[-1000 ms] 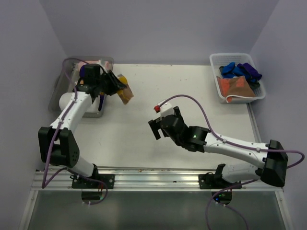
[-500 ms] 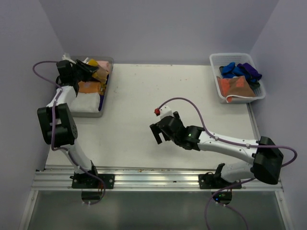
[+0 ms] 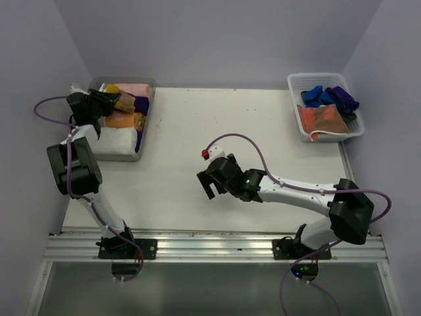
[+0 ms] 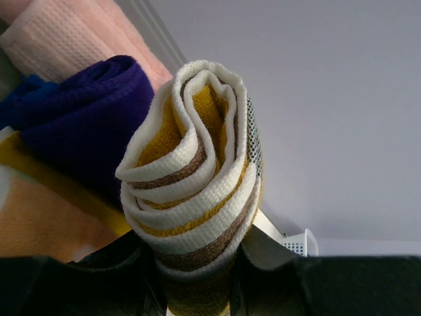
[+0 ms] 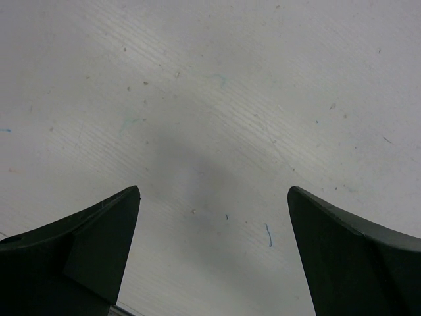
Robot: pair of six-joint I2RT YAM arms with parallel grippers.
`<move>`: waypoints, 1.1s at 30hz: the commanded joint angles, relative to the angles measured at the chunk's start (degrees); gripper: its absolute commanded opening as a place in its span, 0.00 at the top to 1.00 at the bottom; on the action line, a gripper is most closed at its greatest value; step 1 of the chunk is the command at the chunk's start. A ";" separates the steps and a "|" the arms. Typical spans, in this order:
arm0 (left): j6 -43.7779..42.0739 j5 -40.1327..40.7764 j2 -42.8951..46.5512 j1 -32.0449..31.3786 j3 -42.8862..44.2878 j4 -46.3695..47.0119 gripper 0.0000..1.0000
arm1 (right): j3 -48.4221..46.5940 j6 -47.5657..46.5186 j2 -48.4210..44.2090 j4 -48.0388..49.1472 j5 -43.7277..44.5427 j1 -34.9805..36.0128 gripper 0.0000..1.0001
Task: Roll the towels
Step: Place the rolled towel into the container
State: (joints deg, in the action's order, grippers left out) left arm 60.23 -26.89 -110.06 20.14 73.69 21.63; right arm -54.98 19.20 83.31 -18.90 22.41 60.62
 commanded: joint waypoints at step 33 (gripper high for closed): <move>-9.25 5.09 2.30 0.78 8.31 -25.57 0.16 | -4.43 -0.30 0.98 -0.53 -0.88 -0.33 0.01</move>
State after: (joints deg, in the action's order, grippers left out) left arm 54.57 -23.44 -111.37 20.49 79.11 1.08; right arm -57.95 18.87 85.17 -19.38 21.28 60.62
